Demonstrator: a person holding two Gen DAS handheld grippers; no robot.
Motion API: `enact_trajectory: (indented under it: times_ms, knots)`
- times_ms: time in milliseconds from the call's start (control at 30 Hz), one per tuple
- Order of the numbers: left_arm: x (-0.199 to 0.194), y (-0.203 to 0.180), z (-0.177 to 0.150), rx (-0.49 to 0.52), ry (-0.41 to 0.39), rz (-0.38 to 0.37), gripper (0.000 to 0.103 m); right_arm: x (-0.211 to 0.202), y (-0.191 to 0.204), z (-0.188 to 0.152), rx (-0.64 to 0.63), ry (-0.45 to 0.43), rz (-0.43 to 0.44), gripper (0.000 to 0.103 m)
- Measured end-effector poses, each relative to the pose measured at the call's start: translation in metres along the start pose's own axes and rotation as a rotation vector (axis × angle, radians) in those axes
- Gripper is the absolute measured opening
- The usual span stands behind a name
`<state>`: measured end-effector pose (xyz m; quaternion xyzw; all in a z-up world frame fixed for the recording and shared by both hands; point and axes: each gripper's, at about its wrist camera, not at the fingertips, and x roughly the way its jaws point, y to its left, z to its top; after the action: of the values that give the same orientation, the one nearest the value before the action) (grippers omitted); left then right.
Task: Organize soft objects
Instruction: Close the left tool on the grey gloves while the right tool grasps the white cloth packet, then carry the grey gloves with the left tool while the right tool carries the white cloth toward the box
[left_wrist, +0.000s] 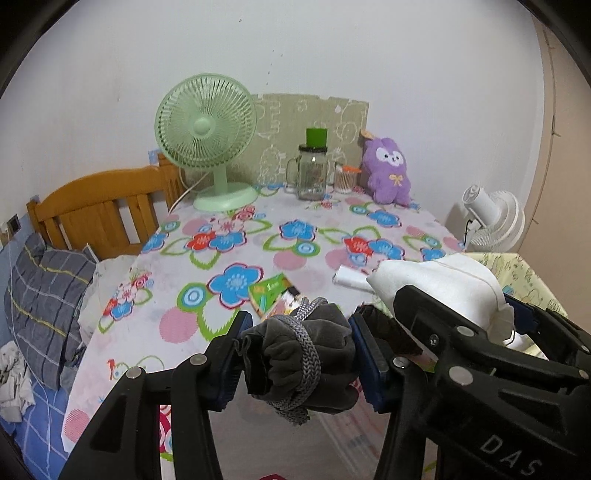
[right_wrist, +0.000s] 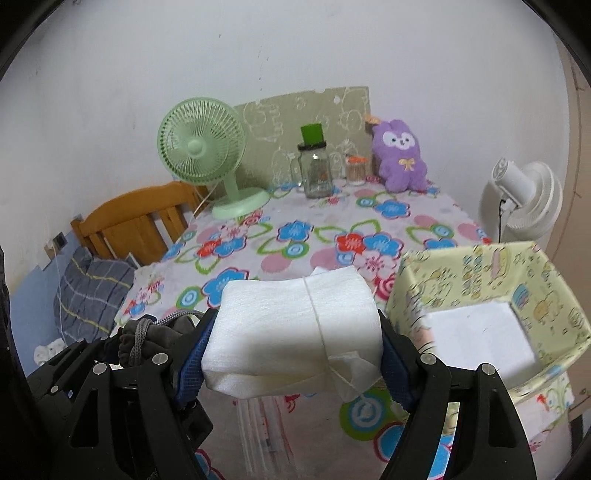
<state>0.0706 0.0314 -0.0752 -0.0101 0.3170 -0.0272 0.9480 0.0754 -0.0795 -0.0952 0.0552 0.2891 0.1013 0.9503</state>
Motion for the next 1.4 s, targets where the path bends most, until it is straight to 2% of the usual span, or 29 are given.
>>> enact_trajectory:
  times_ms: [300,733,1400]
  knots:
    - [-0.022,-0.019,0.018,0.021,-0.068,-0.011,0.054,-0.03,-0.011,0.019,-0.008,-0.072,-0.016,0.081]
    - [-0.036,-0.051,0.033,0.039,-0.121,-0.053,0.054,-0.061,-0.034,0.036,-0.017,-0.133,-0.051,0.081]
    - [-0.019,-0.104,0.044,0.07,-0.127,-0.1,0.054,-0.07,-0.091,0.045,0.022,-0.155,-0.106,0.081]
